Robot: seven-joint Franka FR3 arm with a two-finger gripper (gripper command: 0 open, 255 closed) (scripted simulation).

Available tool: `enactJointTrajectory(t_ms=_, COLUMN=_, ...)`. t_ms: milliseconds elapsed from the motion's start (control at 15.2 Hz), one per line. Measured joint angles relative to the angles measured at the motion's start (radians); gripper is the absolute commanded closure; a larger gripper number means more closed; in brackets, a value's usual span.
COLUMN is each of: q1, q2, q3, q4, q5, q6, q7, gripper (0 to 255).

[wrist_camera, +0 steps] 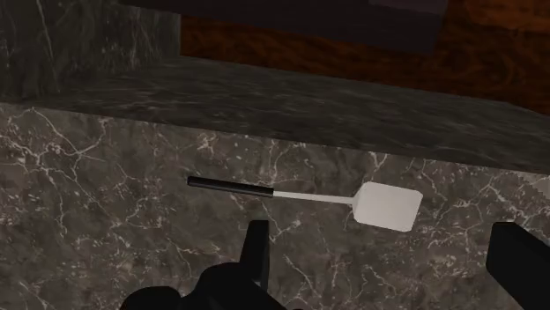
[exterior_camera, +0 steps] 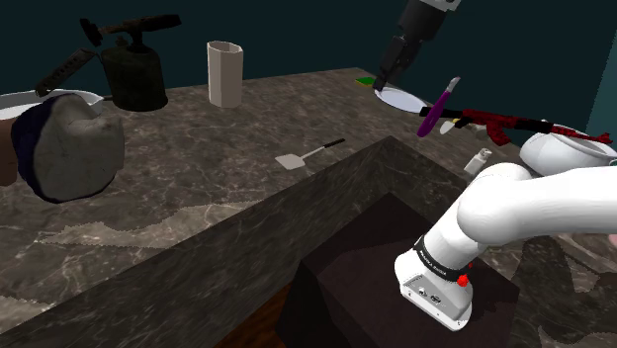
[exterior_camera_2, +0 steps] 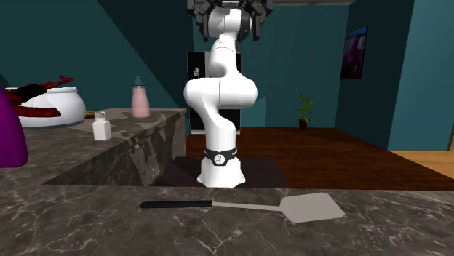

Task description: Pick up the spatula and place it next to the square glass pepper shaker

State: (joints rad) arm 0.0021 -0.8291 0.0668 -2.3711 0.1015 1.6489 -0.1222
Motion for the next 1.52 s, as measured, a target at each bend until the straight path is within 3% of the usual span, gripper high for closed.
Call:
enactJointTrajectory(t_ms=132, q1=0.009, q2=0.009, q3=-0.010, q4=-0.010, q5=-0.008, q6=0.014, q7=-0.031, gripper=0)
enactJointTrajectory(t_ms=264, q1=0.041, q2=0.042, q3=-0.034, q4=-0.033, q5=-0.031, q6=0.055, q7=-0.138, gripper=0)
enactJointTrajectory(t_ms=1254, q1=0.287, q2=0.506, q3=-0.205, q4=-0.086, q5=-0.213, q6=0.477, q7=-1.108, gripper=0)
enactJointTrajectory(t_ms=1518, q1=0.307, q2=0.571, q3=-0.210, q4=-0.102, q5=-0.227, q6=0.554, q7=-1.198, gripper=0)
